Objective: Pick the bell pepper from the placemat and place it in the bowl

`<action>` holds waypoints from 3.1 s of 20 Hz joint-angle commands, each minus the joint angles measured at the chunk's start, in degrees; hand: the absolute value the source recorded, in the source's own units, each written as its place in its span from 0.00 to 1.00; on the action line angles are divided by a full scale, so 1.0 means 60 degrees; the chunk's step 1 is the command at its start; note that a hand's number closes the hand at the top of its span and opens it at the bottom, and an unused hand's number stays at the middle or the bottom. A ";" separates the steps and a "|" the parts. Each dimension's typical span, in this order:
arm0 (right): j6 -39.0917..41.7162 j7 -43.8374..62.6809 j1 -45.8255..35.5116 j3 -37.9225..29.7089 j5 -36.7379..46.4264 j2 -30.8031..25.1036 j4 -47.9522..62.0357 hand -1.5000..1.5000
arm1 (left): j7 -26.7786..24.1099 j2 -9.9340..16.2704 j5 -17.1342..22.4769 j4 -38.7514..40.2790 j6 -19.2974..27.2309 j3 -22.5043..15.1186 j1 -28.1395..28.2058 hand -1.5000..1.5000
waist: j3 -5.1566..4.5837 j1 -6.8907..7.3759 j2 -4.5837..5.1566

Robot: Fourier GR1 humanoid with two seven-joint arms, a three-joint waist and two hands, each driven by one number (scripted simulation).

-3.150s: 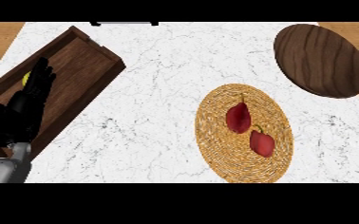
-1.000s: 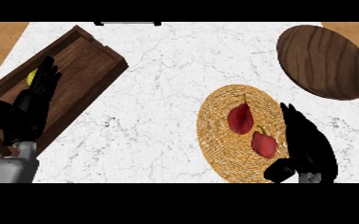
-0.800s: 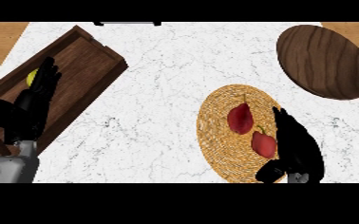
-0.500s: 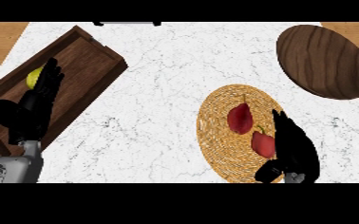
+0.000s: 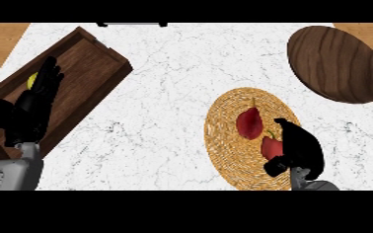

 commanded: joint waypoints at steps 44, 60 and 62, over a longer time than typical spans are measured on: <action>-0.3040 -0.0799 -0.8897 -0.3235 0.1861 -0.1553 0.5328 1.00 | 0.0241 -0.0861 -0.0898 -0.0117 -0.0254 0.0336 -0.0121 0.50 | 0.0002 0.0052 0.0007; -0.5759 -0.6222 -0.8477 -0.5843 -0.0340 -0.3660 1.0325 1.00 | 0.0265 -0.1201 -0.1092 -0.0043 -0.0259 0.0180 -0.0544 0.50 | 0.0018 0.0239 0.0116; -0.6285 -0.6424 -0.8830 -0.6007 -0.0278 -0.3679 1.1323 1.00 | 0.0423 -0.0786 -0.0889 0.0205 -0.0613 0.0473 -0.0845 0.50 | 0.0019 0.0332 0.0156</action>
